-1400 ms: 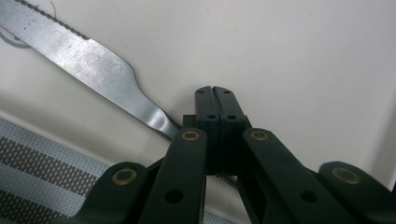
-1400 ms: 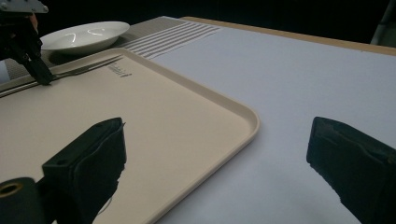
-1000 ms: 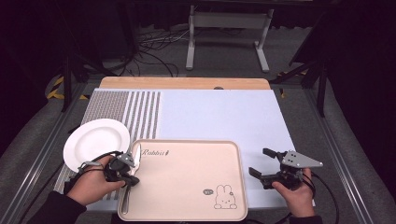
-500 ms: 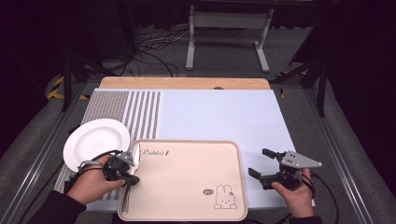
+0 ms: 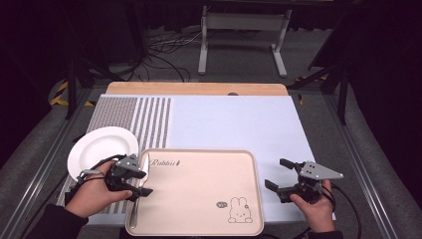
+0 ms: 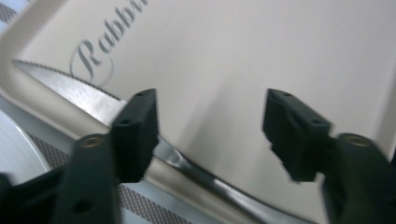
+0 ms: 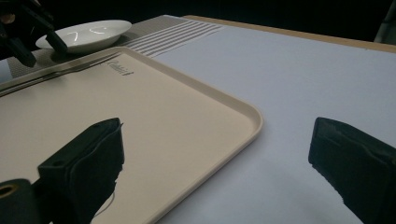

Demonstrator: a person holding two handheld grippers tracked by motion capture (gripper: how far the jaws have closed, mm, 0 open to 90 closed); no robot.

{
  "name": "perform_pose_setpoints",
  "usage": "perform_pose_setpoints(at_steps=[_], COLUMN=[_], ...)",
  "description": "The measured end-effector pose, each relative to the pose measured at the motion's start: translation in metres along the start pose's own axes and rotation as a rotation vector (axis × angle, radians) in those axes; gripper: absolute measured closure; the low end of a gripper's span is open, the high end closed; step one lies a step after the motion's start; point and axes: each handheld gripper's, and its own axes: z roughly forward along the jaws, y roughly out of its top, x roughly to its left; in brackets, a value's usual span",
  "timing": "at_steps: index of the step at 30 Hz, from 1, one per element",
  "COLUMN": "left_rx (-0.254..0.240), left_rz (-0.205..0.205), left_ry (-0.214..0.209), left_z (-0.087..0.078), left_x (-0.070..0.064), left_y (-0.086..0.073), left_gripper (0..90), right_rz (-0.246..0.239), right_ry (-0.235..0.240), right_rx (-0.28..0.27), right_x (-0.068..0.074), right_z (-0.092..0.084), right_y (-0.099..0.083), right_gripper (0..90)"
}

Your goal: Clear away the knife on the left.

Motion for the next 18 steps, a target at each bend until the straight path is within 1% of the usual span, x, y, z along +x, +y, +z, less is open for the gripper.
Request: perform_pose_setpoints(at_steps=[1, 2, 3, 5, 6, 7, 12, 13, 16, 18], left_rx=[-0.015, -0.035, -0.047, -0.070, -0.070, -0.090, -0.164, -0.168, -0.209, -0.218], left_rz=[0.001, 0.004, 0.005, 0.007, 0.007, 0.008, 0.011, 0.012, 0.015, 0.020], left_ry=[0.007, 0.019, 0.020, 0.030, 0.030, 0.039, 0.045, 0.047, 0.057, 0.058], left_z=[0.000, -0.002, -0.003, -0.006, -0.006, -0.008, -0.015, -0.016, -0.021, -0.023], left_x=[0.000, 0.001, 0.001, 0.002, 0.002, 0.002, 0.002, 0.002, 0.002, 0.002], left_y=[0.000, -0.001, -0.001, -0.002, -0.002, -0.003, -0.005, -0.006, -0.008, -0.009], left_gripper=[23.6, 21.6, 19.2, 16.7, 15.0, 14.1, 12.9, 12.9, 12.8, 12.6], right_rz=[-0.002, -0.002, -0.001, -0.002, -0.003, -0.003, -0.006, -0.005, -0.006, -0.006], right_ry=[0.001, 0.001, 0.000, 0.000, 0.001, 0.001, 0.000, 0.000, 0.001, 0.001], right_rx=[0.003, 0.005, 0.005, 0.004, 0.004, 0.003, 0.002, 0.001, 0.000, 0.000], right_x=[0.000, 0.000, 0.000, 0.000, 0.000, 0.000, 0.000, 0.000, 0.000, 0.000], right_z=[0.000, 0.000, 0.000, 0.000, 0.000, 0.000, 0.000, 0.000, 0.000, 0.000], right_y=[0.000, 0.000, -0.001, -0.001, 0.000, 0.000, 0.000, 0.000, 0.000, 0.000], right_gripper=[4.0, 3.9, 3.9, 4.0, 4.0, 3.9, 3.9, 3.9, 3.8, 3.8])
